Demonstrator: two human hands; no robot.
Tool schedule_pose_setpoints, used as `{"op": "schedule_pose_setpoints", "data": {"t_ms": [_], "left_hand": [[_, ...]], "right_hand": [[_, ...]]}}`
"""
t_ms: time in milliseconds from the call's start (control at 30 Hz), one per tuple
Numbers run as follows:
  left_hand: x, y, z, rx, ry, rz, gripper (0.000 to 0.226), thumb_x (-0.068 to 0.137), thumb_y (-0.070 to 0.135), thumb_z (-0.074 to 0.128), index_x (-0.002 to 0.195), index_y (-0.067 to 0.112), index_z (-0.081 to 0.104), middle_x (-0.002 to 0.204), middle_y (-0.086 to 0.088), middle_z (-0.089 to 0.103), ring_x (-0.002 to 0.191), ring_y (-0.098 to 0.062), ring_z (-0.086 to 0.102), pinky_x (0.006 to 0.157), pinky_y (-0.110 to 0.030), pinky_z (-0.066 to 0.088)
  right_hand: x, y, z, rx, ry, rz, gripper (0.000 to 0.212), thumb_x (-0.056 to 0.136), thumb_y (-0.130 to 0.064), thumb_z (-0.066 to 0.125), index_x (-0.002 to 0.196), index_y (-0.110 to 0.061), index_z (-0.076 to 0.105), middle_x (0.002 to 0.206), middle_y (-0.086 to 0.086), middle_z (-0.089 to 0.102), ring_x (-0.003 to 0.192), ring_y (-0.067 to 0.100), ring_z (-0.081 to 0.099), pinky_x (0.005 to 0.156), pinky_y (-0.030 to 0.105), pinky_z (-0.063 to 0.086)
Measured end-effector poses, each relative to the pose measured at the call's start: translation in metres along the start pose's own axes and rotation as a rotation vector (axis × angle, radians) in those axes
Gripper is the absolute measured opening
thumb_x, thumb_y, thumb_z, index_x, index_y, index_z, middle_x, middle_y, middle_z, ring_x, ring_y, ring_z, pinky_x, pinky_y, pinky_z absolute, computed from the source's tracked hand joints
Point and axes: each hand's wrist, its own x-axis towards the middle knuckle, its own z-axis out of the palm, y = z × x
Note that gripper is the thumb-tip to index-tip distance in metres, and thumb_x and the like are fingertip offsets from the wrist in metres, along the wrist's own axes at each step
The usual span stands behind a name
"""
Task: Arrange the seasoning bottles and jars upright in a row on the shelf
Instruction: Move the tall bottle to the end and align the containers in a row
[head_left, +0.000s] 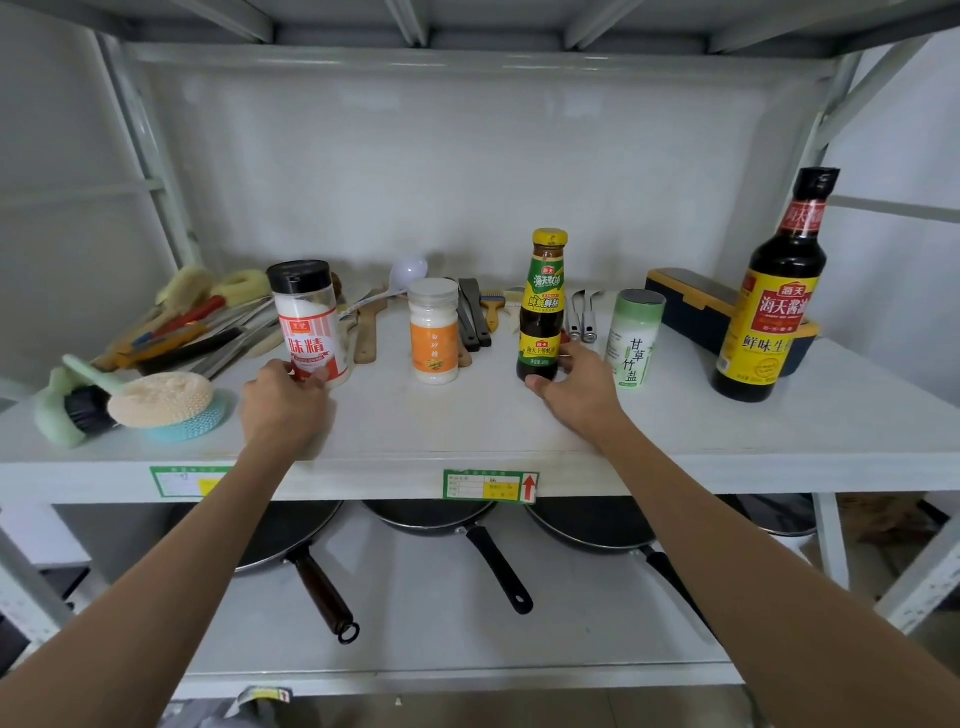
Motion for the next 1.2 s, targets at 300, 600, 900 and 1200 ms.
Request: {"op": "schedule_pose_setpoints", "data": {"t_ms": [300,600,900,1200], "left_hand": [[0.005,-0.009,0.008,0.069,0.016,0.090,0.047,0.095,0.040,0.053,0.126,0.004,0.054,0.114,-0.019,0.066,0.097,-0.038,0.062,0.076,-0.042,0.050],[0.005,-0.010,0.008,0.064,0.021,0.059,0.042,0.094,0.039,0.052,0.119,0.005,0.056,0.107,-0.021,0.066,0.095,-0.043,0.061,0.077,-0.046,0.049],[0.004,-0.010,0.008,0.096,0.013,0.079,0.043,0.095,0.040,0.050,0.119,0.005,0.057,0.105,-0.019,0.067,0.090,-0.039,0.062,0.071,-0.042,0.048],[-0.002,-0.005,0.002,0.078,-0.004,0.052,0.035,0.095,0.031,0.051,0.115,0.004,0.061,0.101,-0.018,0.066,0.082,-0.034,0.055,0.073,-0.040,0.046]], "right_hand": [[-0.027,0.004,-0.061,0.061,0.698,-0.071,0.036,0.076,0.006,0.062,0.106,-0.005,0.046,0.106,0.011,0.051,0.095,0.022,0.051,0.080,0.024,0.045],[-0.006,0.066,-0.145,-0.167,0.520,0.307,0.061,0.082,-0.027,0.076,0.128,-0.001,0.045,0.129,0.023,0.056,0.116,0.041,0.055,0.092,0.044,0.047],[-0.002,0.069,-0.146,-0.221,0.481,0.258,0.054,0.085,-0.026,0.074,0.125,-0.001,0.048,0.126,0.024,0.058,0.117,0.042,0.054,0.091,0.045,0.046],[-0.006,0.066,-0.146,-0.181,0.465,0.282,0.062,0.083,-0.021,0.077,0.129,-0.001,0.041,0.132,0.022,0.054,0.119,0.041,0.053,0.094,0.046,0.047]]}}
